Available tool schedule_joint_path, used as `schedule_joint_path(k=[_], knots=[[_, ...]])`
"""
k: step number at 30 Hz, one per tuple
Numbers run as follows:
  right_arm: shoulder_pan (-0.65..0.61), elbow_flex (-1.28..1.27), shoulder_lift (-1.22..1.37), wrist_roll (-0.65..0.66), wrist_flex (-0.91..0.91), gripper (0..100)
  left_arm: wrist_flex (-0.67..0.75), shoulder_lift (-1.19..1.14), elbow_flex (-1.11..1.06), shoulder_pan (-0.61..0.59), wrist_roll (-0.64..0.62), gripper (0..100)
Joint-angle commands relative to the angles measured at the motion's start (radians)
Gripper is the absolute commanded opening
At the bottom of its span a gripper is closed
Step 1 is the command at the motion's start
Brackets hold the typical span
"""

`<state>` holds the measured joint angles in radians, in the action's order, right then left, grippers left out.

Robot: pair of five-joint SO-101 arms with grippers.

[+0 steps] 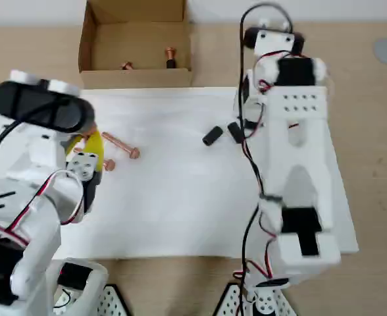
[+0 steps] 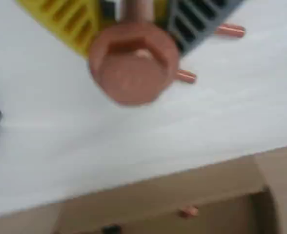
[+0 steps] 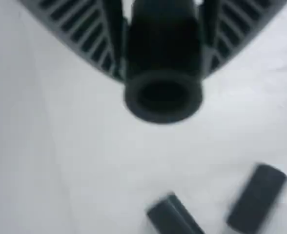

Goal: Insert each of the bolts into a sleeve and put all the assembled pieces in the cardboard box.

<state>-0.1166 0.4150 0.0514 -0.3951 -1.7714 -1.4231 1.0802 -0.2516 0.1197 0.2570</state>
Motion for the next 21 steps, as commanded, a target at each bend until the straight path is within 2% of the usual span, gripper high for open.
schedule_joint_path(k=[1,4,11,21], knots=[[-0.007,0.096,-0.189,0.060,0.002,1.0,0.035,0.059,-0.005,-0.066,-0.005,1],[-0.036,0.090,-0.320,0.127,0.014,1.0,0.032,0.091,-0.005,-0.075,-0.012,1],[-0.136,0.050,-0.572,0.255,0.006,1.0,0.029,0.143,-0.006,-0.078,-0.120,1],[-0.331,-0.486,-1.049,0.284,0.063,1.0,0.035,0.240,-0.146,-0.080,-0.138,1]])
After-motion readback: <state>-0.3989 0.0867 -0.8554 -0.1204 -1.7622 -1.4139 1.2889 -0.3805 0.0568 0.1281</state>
